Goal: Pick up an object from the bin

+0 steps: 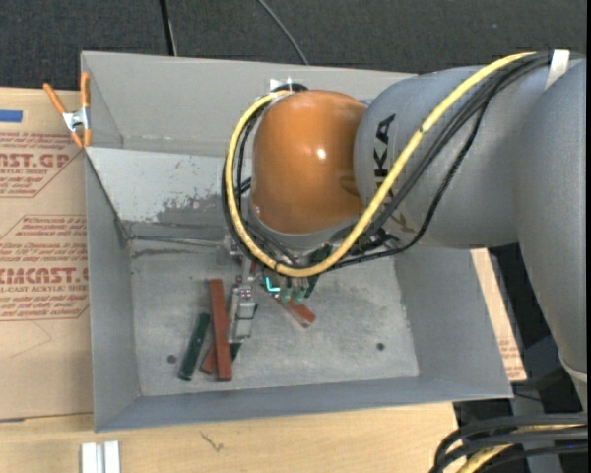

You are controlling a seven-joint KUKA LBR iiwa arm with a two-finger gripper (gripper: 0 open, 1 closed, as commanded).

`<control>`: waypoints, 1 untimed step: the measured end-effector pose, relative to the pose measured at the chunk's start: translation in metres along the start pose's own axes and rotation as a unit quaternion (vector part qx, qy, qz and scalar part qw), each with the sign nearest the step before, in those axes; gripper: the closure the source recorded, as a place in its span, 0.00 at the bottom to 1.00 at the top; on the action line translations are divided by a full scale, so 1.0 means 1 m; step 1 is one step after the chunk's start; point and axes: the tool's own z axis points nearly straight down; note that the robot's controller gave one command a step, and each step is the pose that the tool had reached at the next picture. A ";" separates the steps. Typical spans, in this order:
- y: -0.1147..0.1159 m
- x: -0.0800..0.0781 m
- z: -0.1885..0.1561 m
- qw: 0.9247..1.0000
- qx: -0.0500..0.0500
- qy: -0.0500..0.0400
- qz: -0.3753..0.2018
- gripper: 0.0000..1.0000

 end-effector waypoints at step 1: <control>-0.001 -0.002 -0.004 1.000 -0.001 -0.004 0.001 0.00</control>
Offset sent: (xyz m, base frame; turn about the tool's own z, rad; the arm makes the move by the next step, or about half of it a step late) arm 0.0176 -0.0169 -0.1278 -0.5689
